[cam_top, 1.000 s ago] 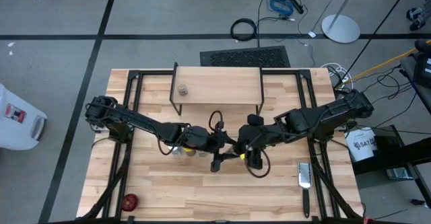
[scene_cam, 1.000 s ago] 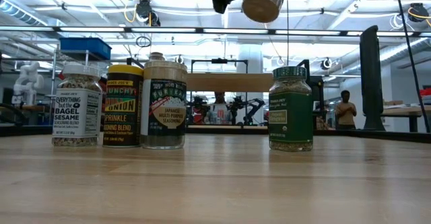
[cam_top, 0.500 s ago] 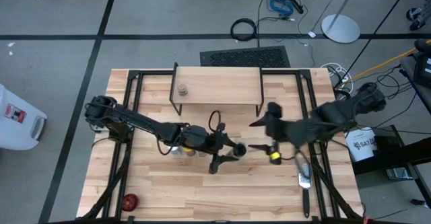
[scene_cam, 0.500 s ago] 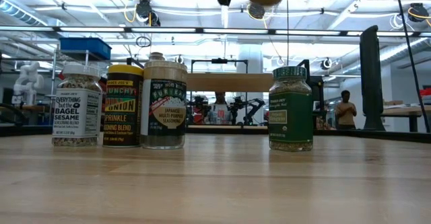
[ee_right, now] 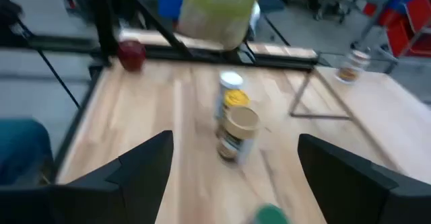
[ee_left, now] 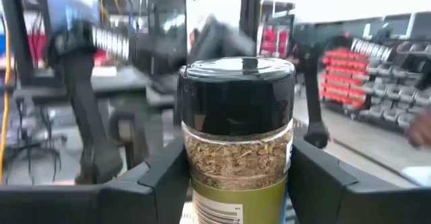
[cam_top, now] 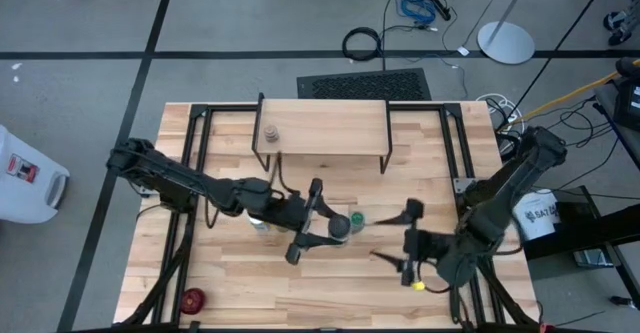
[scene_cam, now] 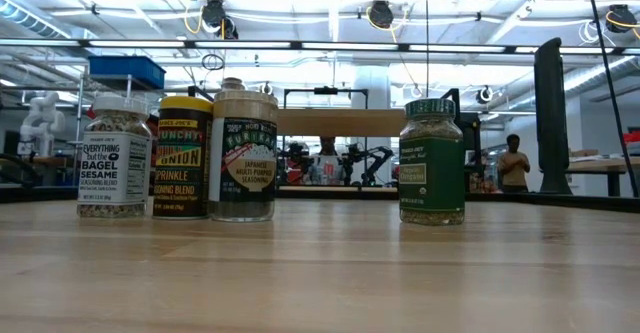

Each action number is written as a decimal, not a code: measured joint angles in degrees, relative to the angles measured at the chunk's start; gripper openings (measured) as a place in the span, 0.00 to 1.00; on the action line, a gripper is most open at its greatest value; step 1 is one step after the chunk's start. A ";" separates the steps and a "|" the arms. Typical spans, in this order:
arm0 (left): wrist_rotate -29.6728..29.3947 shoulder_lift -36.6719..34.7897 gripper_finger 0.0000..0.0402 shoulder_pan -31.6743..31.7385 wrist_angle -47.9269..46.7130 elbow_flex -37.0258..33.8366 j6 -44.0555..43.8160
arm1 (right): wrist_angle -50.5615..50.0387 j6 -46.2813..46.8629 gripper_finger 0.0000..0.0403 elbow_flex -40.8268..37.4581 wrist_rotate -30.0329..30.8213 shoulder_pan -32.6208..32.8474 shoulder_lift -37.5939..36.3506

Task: Shelf spices
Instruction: Put the black seasoning bottle on the shelf

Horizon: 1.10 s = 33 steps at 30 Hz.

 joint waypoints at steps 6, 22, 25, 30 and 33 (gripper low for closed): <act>-0.13 0.05 0.54 -0.66 2.57 0.00 0.72 | 30.26 -12.01 0.76 -11.69 -0.24 -2.37 0.32; -2.36 3.63 0.54 -0.38 5.26 0.00 3.06 | 40.71 -14.86 0.76 -12.55 -13.93 -9.23 2.89; -2.76 3.65 0.54 -0.38 4.79 0.00 3.08 | 42.72 -16.35 0.76 -12.55 -13.91 -9.25 2.94; -4.33 4.41 0.54 -0.38 4.66 -0.01 3.32 | 45.14 -18.13 0.76 -12.55 -15.36 -9.40 2.92; -4.76 5.50 0.54 -0.38 5.84 0.00 3.51 | 45.30 -18.03 0.76 -12.55 -16.66 -10.12 2.92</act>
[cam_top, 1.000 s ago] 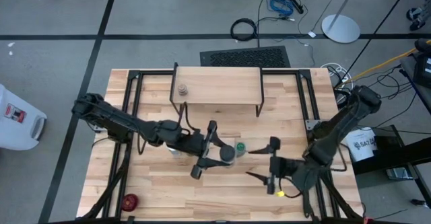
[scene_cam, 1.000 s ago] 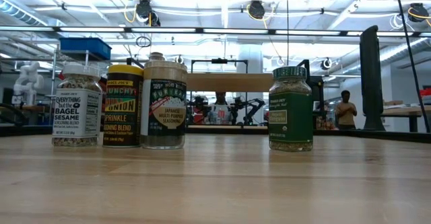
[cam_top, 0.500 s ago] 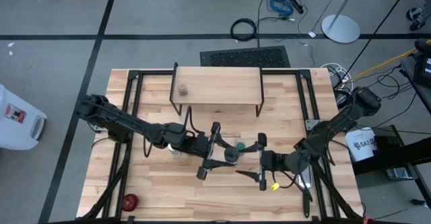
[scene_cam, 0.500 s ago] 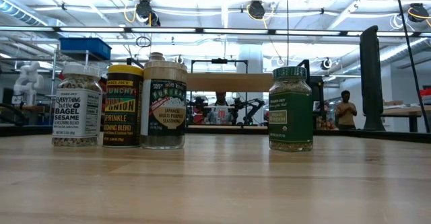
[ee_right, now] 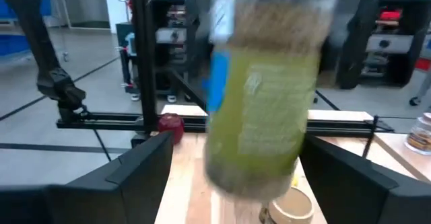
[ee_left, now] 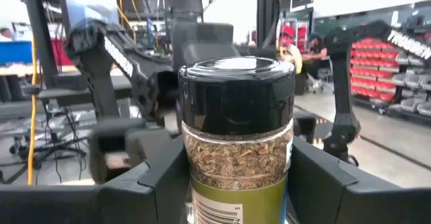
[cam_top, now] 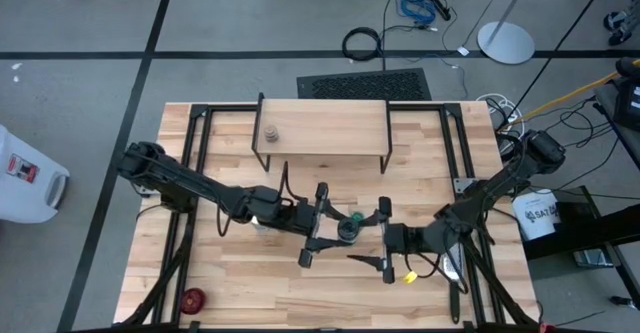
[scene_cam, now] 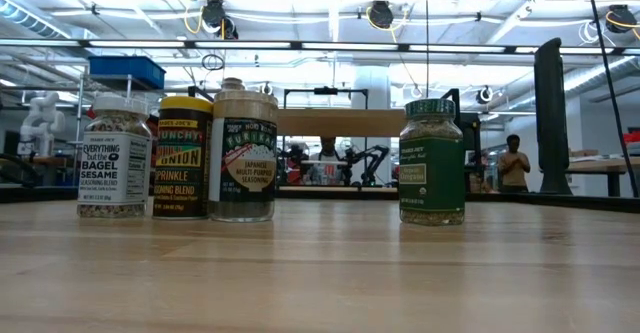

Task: Shelf spices
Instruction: Put the black seasoning bottle on the shelf

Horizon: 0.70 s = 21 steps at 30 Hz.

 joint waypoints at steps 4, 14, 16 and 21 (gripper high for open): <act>-0.82 0.83 0.54 0.17 0.08 -0.02 0.06 | -0.58 0.77 0.76 0.00 -0.28 -1.04 0.00; -1.01 0.91 0.54 0.17 0.82 -0.02 0.04 | -0.86 1.22 0.65 0.00 -0.15 -1.73 0.00; -1.01 0.91 0.54 0.17 0.80 -0.02 0.04 | -0.78 1.22 0.59 0.00 -0.07 -1.73 0.00; -1.01 0.91 0.54 0.17 0.71 -0.02 -0.16 | -0.69 1.42 0.47 0.00 0.01 -1.75 -0.02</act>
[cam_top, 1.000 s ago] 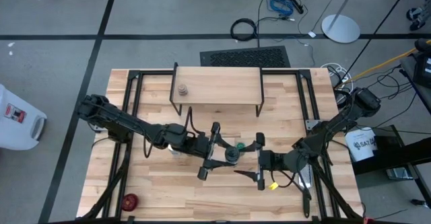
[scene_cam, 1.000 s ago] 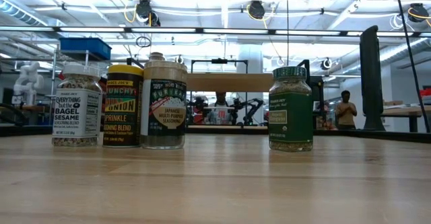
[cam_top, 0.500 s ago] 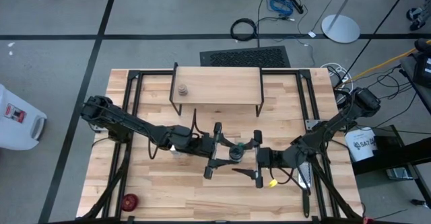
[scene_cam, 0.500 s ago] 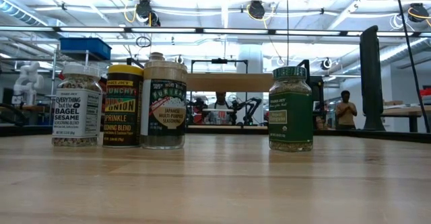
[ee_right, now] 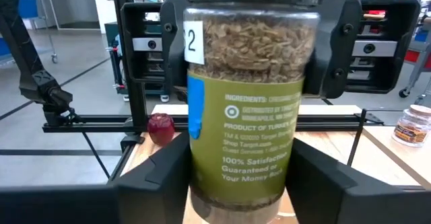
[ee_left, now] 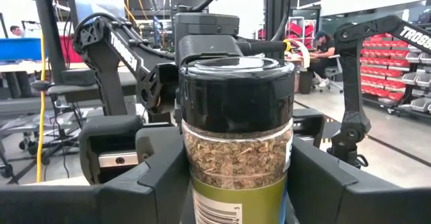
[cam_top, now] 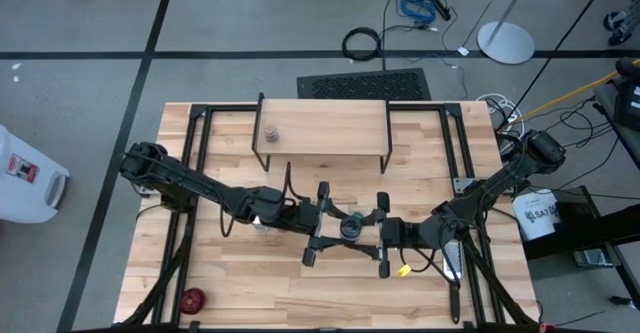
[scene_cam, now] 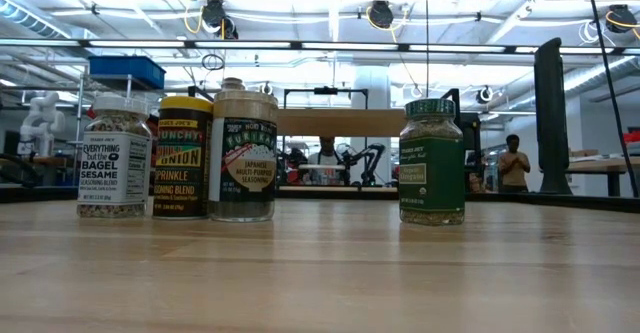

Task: Shelf spices
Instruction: Put the black seasoning bottle on the shelf

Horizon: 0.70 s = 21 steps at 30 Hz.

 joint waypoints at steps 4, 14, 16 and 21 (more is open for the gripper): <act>0.00 0.00 0.56 0.00 0.01 0.00 -0.24 | 0.00 -0.02 0.45 0.00 0.00 0.00 0.00; -0.04 -0.02 0.68 -0.15 0.19 0.00 -0.36 | -0.24 0.22 0.46 0.00 0.00 0.00 0.00; -0.82 -0.14 0.69 -0.17 0.19 0.00 -0.19 | -0.26 0.22 0.46 0.00 0.00 0.00 0.00; -1.79 -0.59 0.71 -0.15 0.18 0.00 0.09 | -0.30 0.22 0.47 0.00 0.02 0.00 0.00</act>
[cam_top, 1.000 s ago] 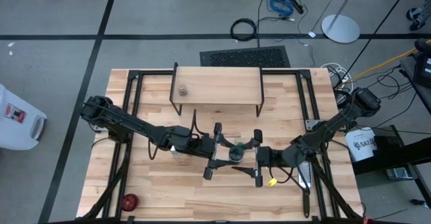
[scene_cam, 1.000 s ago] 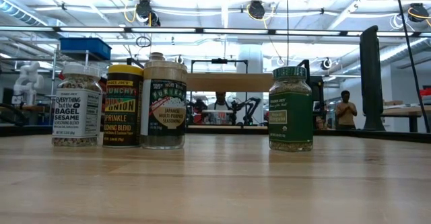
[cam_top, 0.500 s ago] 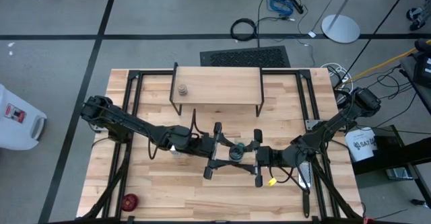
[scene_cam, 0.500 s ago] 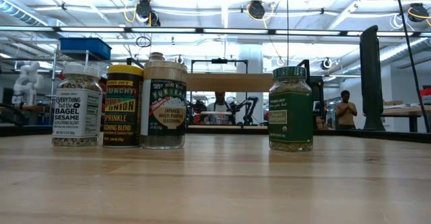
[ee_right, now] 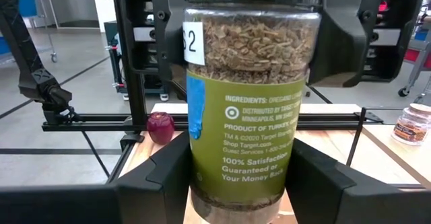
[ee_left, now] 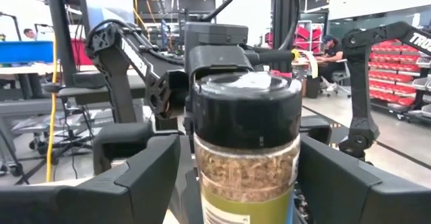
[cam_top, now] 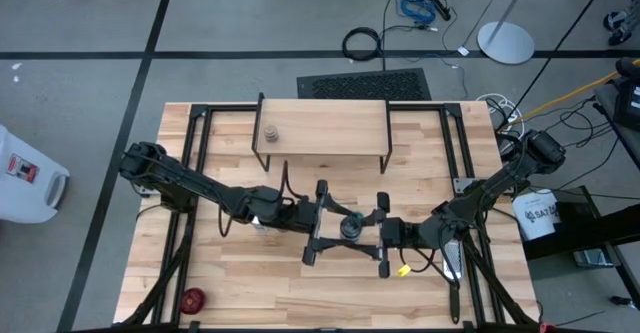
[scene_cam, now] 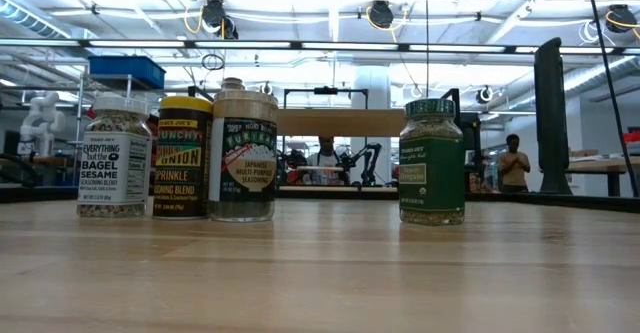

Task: Shelf spices
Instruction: Put the black seasoning bottle on the shelf

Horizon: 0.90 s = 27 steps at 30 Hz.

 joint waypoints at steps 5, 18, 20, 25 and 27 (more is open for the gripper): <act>-1.20 -0.90 0.71 -0.07 -1.41 0.00 1.27 | -0.07 0.02 0.46 0.00 0.10 0.00 0.00; -4.07 -10.75 0.71 -0.38 -25.09 5.82 0.95 | -1.71 1.51 0.46 0.00 -0.26 0.02 -0.02; -4.20 -10.97 0.71 -0.35 -34.76 11.19 0.28 | -1.78 1.55 0.46 0.00 -0.28 0.02 -0.02; -3.68 -7.37 0.71 -0.39 -57.72 27.80 -0.52 | -1.79 1.55 0.46 0.00 -0.27 -0.32 -0.02; -2.74 -4.61 0.71 -0.38 -64.44 34.20 -0.55 | -1.89 1.74 0.46 0.00 -0.26 -0.47 -0.02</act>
